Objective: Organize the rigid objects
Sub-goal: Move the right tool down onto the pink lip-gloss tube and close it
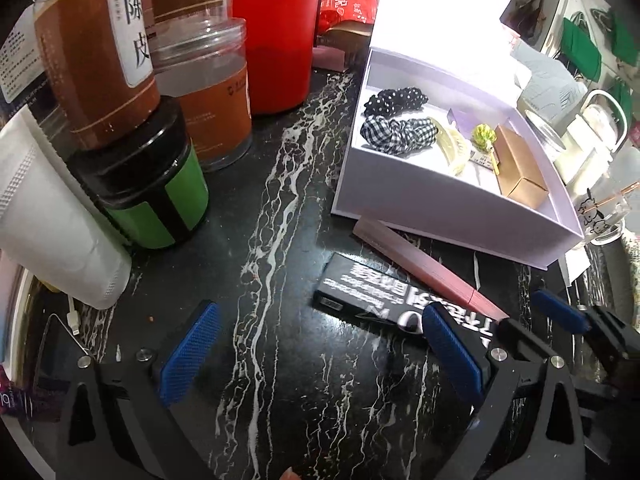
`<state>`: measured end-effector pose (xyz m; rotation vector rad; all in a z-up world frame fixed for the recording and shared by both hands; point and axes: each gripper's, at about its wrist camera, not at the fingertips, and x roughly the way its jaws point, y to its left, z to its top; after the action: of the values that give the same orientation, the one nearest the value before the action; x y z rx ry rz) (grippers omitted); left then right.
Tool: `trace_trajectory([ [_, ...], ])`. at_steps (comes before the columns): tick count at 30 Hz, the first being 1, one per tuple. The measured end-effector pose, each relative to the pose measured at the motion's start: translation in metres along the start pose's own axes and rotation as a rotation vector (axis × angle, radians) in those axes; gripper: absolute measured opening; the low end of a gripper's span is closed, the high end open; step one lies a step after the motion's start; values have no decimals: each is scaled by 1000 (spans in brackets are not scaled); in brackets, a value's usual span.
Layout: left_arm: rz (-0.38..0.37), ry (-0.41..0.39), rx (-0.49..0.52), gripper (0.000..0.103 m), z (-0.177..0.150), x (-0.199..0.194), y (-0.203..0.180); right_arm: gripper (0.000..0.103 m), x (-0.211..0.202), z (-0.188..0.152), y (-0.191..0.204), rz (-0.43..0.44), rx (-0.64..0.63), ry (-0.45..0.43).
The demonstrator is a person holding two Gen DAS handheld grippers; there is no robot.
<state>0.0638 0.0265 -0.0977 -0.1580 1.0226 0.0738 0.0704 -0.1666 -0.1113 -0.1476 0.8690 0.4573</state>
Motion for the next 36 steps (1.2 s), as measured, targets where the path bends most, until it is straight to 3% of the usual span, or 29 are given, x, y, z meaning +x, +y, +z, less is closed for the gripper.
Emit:
trace_trajectory([
  [4,-9,-6,-1,103,0,-3,2,43,10,2,3,76,-21,24],
  [6,-17,-4,-8,103,0,-4,2,28,13,2,6,94,-32,35],
  [8,-24,-6,-16,103,-1,-7,6,20,13,1,12,104,-52,32],
  [16,-37,0,-6,103,-6,-8,4,15,0,-20,32,143,-92,27],
  [25,-43,17,-8,103,-17,-3,5,13,-15,-44,44,162,-40,23],
  [30,-56,3,0,103,-17,3,0,13,-26,-55,39,87,21,8],
  [36,-24,6,84,103,-21,14,-18,14,-40,-65,28,-13,60,-4],
])
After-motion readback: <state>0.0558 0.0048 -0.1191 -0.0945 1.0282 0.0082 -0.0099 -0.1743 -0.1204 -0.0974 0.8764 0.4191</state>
